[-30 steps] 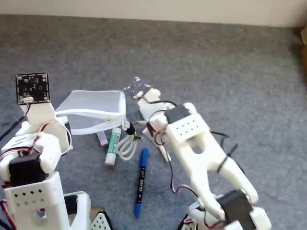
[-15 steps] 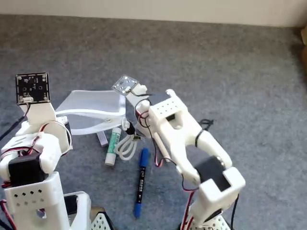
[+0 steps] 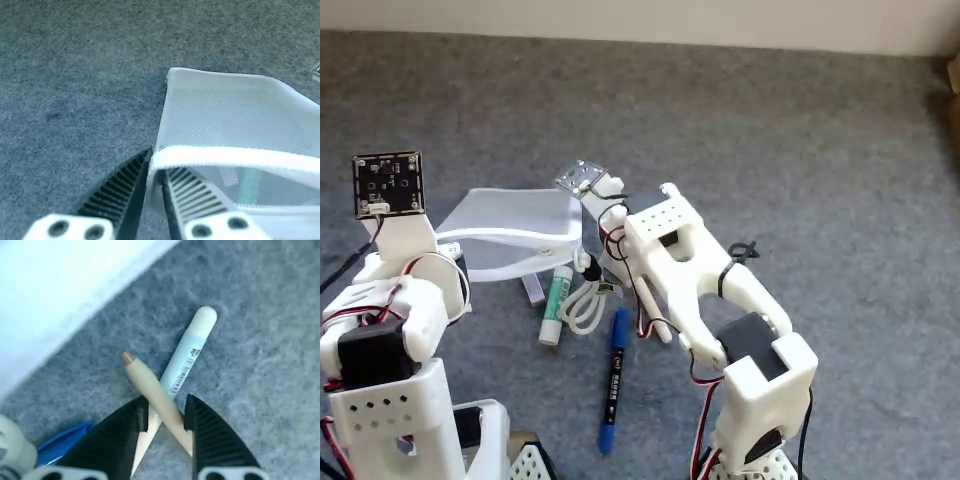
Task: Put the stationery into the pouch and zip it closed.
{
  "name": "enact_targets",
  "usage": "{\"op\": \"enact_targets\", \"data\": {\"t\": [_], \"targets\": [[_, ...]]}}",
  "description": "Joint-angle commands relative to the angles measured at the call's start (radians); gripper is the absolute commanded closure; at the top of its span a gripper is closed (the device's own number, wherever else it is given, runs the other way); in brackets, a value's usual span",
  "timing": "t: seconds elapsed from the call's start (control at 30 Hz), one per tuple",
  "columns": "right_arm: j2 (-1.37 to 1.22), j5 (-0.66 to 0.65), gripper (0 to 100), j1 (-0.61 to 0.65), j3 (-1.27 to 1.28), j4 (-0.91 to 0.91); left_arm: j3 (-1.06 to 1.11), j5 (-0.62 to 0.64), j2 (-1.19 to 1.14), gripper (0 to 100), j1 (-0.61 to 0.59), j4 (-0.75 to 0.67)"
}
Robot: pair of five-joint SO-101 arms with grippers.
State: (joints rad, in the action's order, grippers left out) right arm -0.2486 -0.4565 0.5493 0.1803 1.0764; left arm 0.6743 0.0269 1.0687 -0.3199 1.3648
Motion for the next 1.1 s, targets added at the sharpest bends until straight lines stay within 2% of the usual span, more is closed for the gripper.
{"op": "enact_targets", "data": {"t": [0.0, 0.27, 0.5, 0.77, 1.07], "targets": [[0.018, -0.008, 89.8, -0.028, -0.061, -0.012, -0.013, -0.003, -0.012, 99, -0.018, -0.002], [0.019, -0.008, 99.3, -0.076, -0.061, -0.01, -0.012, -0.003, -0.012, 99, -0.018, -0.002], [0.025, 0.055, 99.3, -0.133, -0.061, -0.01, -0.012, -0.003, -0.012, 99, -0.018, -0.002], [0.027, 0.064, 99.3, -0.163, -0.061, -0.004, -0.013, -0.003, -0.012, 99, -0.015, -0.002], [0.156, 0.199, 99.3, -0.2, -0.054, -0.004, -0.013, -0.003, -0.012, 99, -0.018, 0.005]]}}
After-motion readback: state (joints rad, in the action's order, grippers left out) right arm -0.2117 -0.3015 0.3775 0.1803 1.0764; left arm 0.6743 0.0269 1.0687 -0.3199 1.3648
